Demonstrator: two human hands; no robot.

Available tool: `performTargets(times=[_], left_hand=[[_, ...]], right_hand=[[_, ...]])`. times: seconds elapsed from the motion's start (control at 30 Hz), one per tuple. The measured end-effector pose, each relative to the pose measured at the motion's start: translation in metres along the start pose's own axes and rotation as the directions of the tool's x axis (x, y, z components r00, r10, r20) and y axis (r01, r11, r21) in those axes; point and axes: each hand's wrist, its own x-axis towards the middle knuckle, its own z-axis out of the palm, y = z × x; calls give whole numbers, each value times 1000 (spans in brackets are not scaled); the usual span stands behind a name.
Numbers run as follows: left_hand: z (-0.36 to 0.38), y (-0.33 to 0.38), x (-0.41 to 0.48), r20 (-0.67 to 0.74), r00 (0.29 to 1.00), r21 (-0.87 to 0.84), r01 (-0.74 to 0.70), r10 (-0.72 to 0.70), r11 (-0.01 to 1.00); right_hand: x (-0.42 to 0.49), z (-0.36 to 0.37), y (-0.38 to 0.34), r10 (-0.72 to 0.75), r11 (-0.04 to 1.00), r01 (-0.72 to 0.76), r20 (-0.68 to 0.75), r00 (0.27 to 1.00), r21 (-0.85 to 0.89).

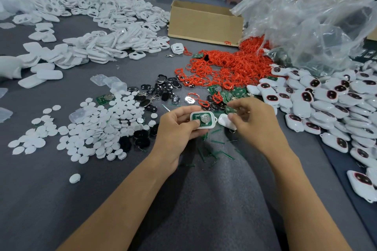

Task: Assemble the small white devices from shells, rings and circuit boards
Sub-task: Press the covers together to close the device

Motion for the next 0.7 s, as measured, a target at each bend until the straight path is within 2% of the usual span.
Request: performTargets(times=[0.13,0.33,0.4,0.53,0.6,0.7], left_hand=[[-1,0,0,-6,1000,-3,4,-4,1000],[-1,-1,1,-4,1000,51,2,-1,999],[-1,-2,1,8,1000,53,3,-3,999],[-3,-3,2,33,999,76,-1,-2,997],[-4,-4,3,59,998,99,-15,9,995],[-4,-4,2,89,996,112,-35,25,993]], right_hand=[[-1,7,4,77,987,-51,173,982,-152],[0,7,7,98,987,-73,174,980,-144],[1,4,4,81,996,-73,144,986,-61],[-1,-1,-17,-68,958,45,74,995,282],[-4,1,-26,-148,943,115,83,985,313],[-5,6,-31,-185,955,148,124,975,258]])
